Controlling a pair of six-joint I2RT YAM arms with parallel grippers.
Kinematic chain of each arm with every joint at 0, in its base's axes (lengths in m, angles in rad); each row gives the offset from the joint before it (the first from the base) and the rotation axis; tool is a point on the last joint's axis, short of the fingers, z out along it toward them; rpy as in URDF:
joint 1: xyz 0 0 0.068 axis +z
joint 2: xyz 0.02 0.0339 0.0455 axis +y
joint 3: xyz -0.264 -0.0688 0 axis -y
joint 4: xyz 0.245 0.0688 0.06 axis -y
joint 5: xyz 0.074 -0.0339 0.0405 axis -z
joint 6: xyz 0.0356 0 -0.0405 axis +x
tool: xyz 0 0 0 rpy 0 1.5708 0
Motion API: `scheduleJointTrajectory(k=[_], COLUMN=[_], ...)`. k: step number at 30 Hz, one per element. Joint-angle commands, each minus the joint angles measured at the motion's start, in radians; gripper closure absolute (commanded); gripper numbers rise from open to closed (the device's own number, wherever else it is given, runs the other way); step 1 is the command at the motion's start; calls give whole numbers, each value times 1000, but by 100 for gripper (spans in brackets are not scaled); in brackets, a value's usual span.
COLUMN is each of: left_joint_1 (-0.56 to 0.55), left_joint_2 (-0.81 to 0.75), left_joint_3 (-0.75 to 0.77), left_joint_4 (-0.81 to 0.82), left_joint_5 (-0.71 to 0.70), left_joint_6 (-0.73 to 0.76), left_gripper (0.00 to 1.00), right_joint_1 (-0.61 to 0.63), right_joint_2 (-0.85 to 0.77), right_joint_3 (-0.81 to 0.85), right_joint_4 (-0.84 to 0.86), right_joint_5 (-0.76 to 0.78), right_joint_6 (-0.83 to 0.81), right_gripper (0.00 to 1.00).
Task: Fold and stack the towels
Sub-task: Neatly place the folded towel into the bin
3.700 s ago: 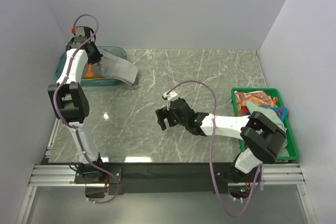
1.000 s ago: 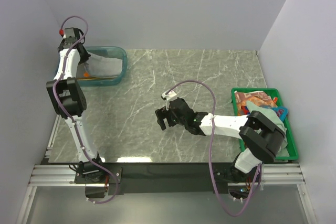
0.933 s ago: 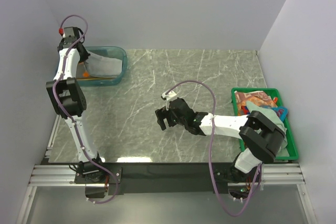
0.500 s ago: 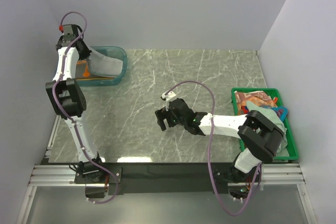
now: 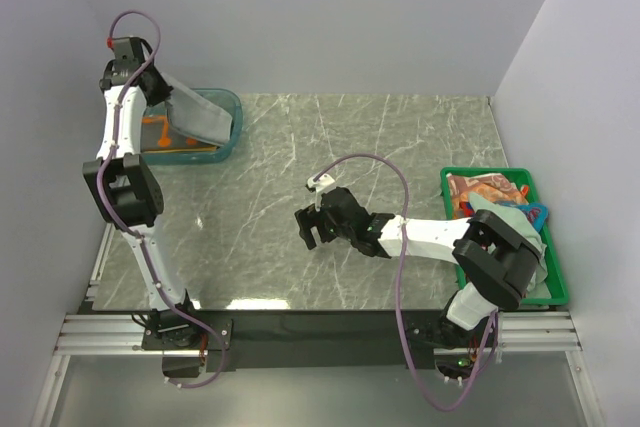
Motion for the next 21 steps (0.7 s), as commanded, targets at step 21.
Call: scheduleJointTrajectory(k=[21], left_joint_1=[1], left_joint_2=[-107], left_joint_3=[55], left_joint_4=[-41], left_joint_5=[94], left_joint_6=[-43], left_gripper=[99], right_joint_1=[-4], right_joint_2=[18], right_joint_3=[56], right_joint_4=[1], right_joint_5=[4], right_joint_6=[-15], right_gripper=[9])
